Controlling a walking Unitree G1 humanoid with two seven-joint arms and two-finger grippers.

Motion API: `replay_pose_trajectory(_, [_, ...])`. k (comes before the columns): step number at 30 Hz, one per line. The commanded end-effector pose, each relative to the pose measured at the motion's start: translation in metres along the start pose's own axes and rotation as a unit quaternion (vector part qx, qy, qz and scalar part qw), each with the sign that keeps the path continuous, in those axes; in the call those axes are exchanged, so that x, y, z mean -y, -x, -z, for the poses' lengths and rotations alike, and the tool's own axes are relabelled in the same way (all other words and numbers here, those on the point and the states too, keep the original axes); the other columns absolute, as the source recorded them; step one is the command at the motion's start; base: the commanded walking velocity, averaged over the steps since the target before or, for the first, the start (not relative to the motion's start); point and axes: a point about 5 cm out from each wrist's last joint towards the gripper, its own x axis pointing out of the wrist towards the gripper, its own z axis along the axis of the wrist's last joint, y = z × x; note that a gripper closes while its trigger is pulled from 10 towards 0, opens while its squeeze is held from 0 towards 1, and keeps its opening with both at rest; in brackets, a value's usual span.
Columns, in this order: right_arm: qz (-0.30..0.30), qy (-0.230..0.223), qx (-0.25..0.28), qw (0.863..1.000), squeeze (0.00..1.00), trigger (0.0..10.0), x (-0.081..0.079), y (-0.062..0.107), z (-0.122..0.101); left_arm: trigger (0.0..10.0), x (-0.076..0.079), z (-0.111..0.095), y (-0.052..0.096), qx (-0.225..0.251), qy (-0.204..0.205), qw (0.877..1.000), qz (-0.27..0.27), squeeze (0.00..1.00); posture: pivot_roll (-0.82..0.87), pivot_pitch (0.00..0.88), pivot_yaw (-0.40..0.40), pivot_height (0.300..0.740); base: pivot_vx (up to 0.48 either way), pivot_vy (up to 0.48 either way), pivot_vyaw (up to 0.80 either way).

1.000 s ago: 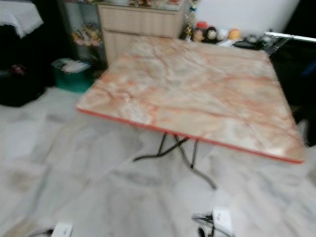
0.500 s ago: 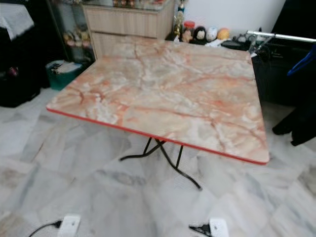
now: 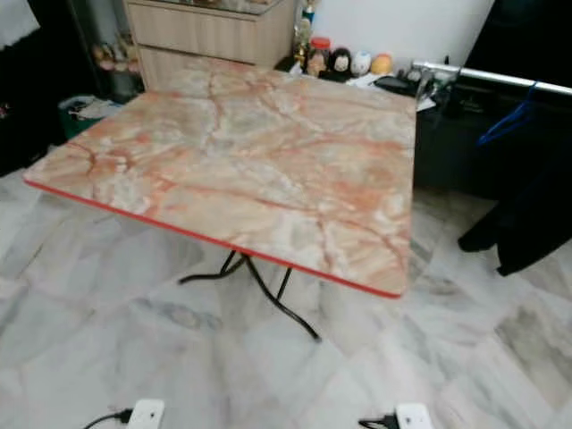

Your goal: Hang hanger

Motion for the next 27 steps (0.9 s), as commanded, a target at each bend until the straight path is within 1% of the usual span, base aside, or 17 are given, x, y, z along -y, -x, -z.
replay_pose_trajectory(1, [0.02, -0.009, -0.001, 1.0, 0.0, 10.0, 0.019, 0.007, 0.003, 10.0, 0.023, 0.005, 0.0, -0.005, -0.031, 0.999, 0.036, 0.0, -0.03, 0.0, -0.121, 0.74, 0.0, -0.371, 0.0])
replay_pose_trajectory(3, [0.025, -0.005, -0.006, 1.0, 0.0, 10.0, 0.024, 0.009, 0.004, 10.0, 0.03, 0.008, 0.0, -0.006, -0.044, 0.998, 0.047, 0.0, 0.01, 0.0, -0.123, 0.74, 0.0, -0.371, 0.0])
replay_pose_trajectory(4, [0.024, -0.007, -0.006, 1.0, 0.0, 10.0, 0.025, 0.009, 0.005, 10.0, 0.03, 0.009, 0.001, -0.008, -0.048, 0.998, 0.048, 0.0, 0.02, 0.0, -0.121, 0.74, 0.0, -0.375, 0.0])
replay_pose_trajectory(5, [0.027, -0.01, -0.007, 1.0, 0.0, 10.0, 0.025, 0.01, 0.006, 10.0, 0.028, 0.011, 0.001, -0.008, -0.053, 0.997, 0.049, 0.0, 0.03, 0.0, -0.113, 0.74, 0.0, -0.368, 0.0])
replay_pose_trajectory(6, [0.037, -0.02, -0.008, 0.999, 0.0, 10.0, 0.025, 0.009, 0.007, 10.0, 0.022, 0.01, 0.001, -0.004, -0.056, 0.997, 0.049, 0.0, 0.02, 0.0, -0.105, 0.74, 0.0, -0.371, 0.0])
replay_pose_trajectory(8, [0.042, -0.025, -0.012, 0.999, 0.0, 10.0, 0.023, 0.009, 0.008, 10.0, 0.016, 0.01, 0.002, -0.001, -0.06, 0.997, 0.046, 0.0, 0.02, 0.0, -0.106, 0.74, 0.0, -0.371, 0.0])
replay_pose_trajectory(10, [0.033, -0.029, -0.009, 0.999, 0.0, 10.0, 0.018, 0.007, 0.008, 10.0, 0.006, 0.011, 0.002, -0.004, -0.066, 0.997, 0.038, 0.0, 0.0, 0.0, -0.107, 0.74, 0.0, -0.369, 0.0])
replay_pose_trajectory(11, [0.021, -0.033, -0.006, 0.999, 0.0, 10.0, 0.011, 0.005, 0.009, 10.0, -0.003, 0.012, 0.003, -0.009, -0.067, 0.997, 0.028, 0.0, 0.0, 0.0, -0.096, 0.74, 0.0, -0.371, 0.0])
replay_pose_trajectory(13, [0.016, -0.036, -0.006, 0.999, 0.0, 10.0, 0.006, 0.004, 0.01, 10.0, -0.009, 0.013, 0.004, -0.011, -0.065, 0.998, 0.022, 0.0, 0.0, 0.0, -0.09, 0.74, 0.0, -0.264, 0.0])
replay_pose_trajectory(14, [0.012, -0.037, -0.005, 0.999, 0.0, 10.0, 0.0, 0.002, 0.01, 10.0, -0.016, 0.013, 0.005, -0.01, -0.057, 0.998, 0.014, 0.0, -0.01, 0.0, -0.067, 0.74, 0.0, -0.266, 0.0])
replay_pose_trajectory(15, [0.012, -0.037, -0.005, 0.999, 0.0, 10.0, 0.0, 0.002, 0.01, 10.0, -0.016, 0.013, 0.005, -0.01, -0.057, 0.998, 0.014, 0.0, -0.01, 0.0, -0.067, 0.74, 0.0, -0.266, 0.0])
replay_pose_trajectory(17, [0.007, -0.038, -0.007, 0.999, 0.0, 10.0, -0.008, 0.0, 0.01, 10.0, -0.025, 0.008, 0.005, -0.003, -0.042, 0.999, 0.0, 0.0, -0.02, 0.0, -0.034, 0.74, 0.0, -0.266, 0.0])
replay_pose_trajectory(19, [-0.001, -0.054, -0.006, 0.999, 0.0, 10.0, -0.019, -0.003, 0.011, 10.0, -0.034, 0.004, 0.006, -0.001, -0.038, 0.999, -0.01, 0.0, -0.04, 0.0, -0.009, 0.74, 0.0, -0.262, -0.52])
replay_pose_trajectory(22, [-0.005, -0.058, -0.008, 0.998, 0.0, 10.0, -0.023, -0.004, 0.012, 10.0, -0.036, 0.002, 0.005, -0.001, -0.04, 0.999, -0.012, 0.0, -0.05, 0.0, 0.002, 0.74, 0.0, -0.298, -0.51])
replay_pose_trajectory(24, [-0.006, -0.054, -0.008, 0.998, 0.0, 10.0, -0.024, -0.004, 0.012, 10.0, -0.033, -0.001, 0.004, 0.002, -0.043, 0.999, -0.01, 0.0, -0.04, 0.0, -0.002, 0.727, 0.0, -0.371, -0.42])
replay_pose_trajectory(27, [-0.007, -0.033, -0.008, 0.999, 0.0, 10.0, -0.02, -0.003, 0.01, 10.0, -0.027, -0.006, 0.003, 0.009, -0.035, 0.999, -0.007, 0.0, -0.03, 0.0, -0.017, 0.727, 0.0, -0.266, 0.0])
